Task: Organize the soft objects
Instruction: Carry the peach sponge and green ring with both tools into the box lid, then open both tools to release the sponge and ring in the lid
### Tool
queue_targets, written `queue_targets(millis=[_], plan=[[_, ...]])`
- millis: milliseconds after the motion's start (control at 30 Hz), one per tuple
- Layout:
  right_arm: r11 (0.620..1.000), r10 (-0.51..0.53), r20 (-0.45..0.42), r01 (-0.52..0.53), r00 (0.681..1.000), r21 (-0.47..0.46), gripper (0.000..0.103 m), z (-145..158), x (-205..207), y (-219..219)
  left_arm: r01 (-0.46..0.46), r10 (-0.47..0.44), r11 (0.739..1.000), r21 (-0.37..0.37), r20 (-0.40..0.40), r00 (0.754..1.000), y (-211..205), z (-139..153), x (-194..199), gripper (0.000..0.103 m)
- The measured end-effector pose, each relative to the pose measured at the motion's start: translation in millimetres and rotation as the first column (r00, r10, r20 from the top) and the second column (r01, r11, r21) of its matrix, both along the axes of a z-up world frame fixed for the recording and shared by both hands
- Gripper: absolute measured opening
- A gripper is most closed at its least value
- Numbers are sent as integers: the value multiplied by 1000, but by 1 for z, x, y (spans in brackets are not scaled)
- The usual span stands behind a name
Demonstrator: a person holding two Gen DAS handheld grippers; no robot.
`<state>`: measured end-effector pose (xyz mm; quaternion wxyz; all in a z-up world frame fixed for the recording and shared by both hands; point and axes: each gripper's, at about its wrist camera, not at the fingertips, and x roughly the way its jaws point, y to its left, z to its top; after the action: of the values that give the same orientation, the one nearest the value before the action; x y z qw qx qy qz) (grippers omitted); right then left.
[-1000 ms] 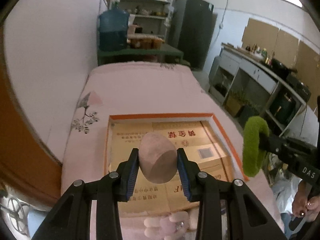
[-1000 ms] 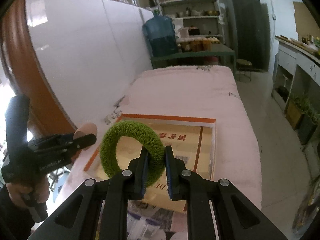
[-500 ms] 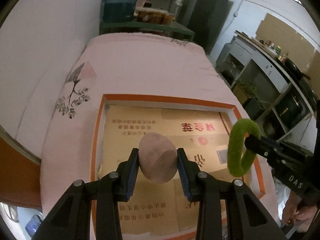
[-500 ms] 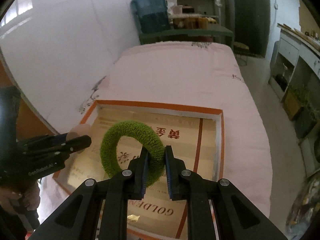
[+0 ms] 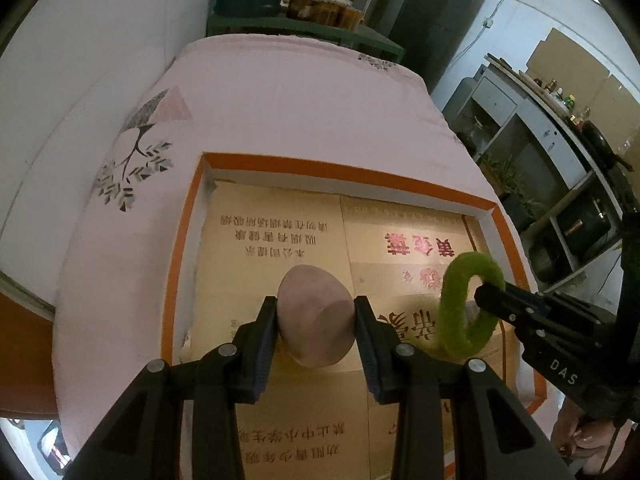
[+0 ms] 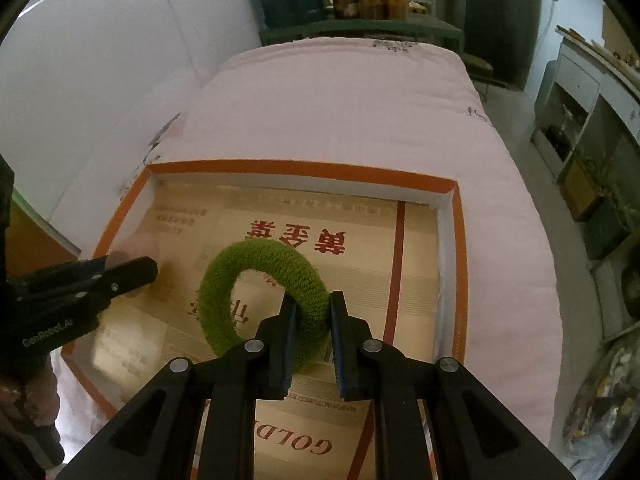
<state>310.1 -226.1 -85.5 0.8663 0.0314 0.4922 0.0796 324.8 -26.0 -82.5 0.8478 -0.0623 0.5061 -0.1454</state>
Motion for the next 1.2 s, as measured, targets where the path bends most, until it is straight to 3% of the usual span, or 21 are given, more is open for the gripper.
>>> queue_targets(millis=[200, 300, 400, 433, 467, 533, 767, 900, 1033, 1200], plan=[[1000, 8, -7, -8, 1000, 8, 18, -2, 2, 1, 7, -8, 1000, -30, -12, 1000, 0, -9, 3, 39], [1000, 10, -13, -10, 1000, 9, 27, -5, 2, 1, 14, -14, 999, -48, -3, 1000, 1, -9, 3, 40], [1000, 7, -1, -7, 1000, 3, 43, -6, -1, 1, 18, -20, 996, -86, -25, 999, 3, -9, 4, 52], [1000, 7, 6, -7, 1000, 3, 44, -5, -2, 1, 15, -16, 997, -82, -20, 1000, 3, -8, 3, 61], [1000, 5, 12, -5, 1000, 4, 44, -4, -3, 0, 15, -15, 997, -73, -5, 1000, 2, -6, 1, 68], [1000, 1, 19, -1, 1000, 8, 44, -3, -6, -2, 17, -15, 999, -44, 34, 999, 1, -1, -2, 70], [1000, -11, 44, 10, 999, 26, 45, 4, -18, -7, 27, -26, 1000, 0, 130, 991, -4, 18, -15, 70], [999, -18, 69, 15, 997, 35, 45, 14, -29, -10, 56, -53, 998, -19, 155, 987, -6, 30, -24, 70], [999, -26, 94, 23, 995, 36, 45, 25, -42, -12, 38, -38, 999, 0, 156, 987, -4, 43, -32, 70], [999, -32, 127, 27, 991, 47, 45, 39, -65, -14, 1, -4, 1000, 11, 227, 974, 2, 63, -52, 70]])
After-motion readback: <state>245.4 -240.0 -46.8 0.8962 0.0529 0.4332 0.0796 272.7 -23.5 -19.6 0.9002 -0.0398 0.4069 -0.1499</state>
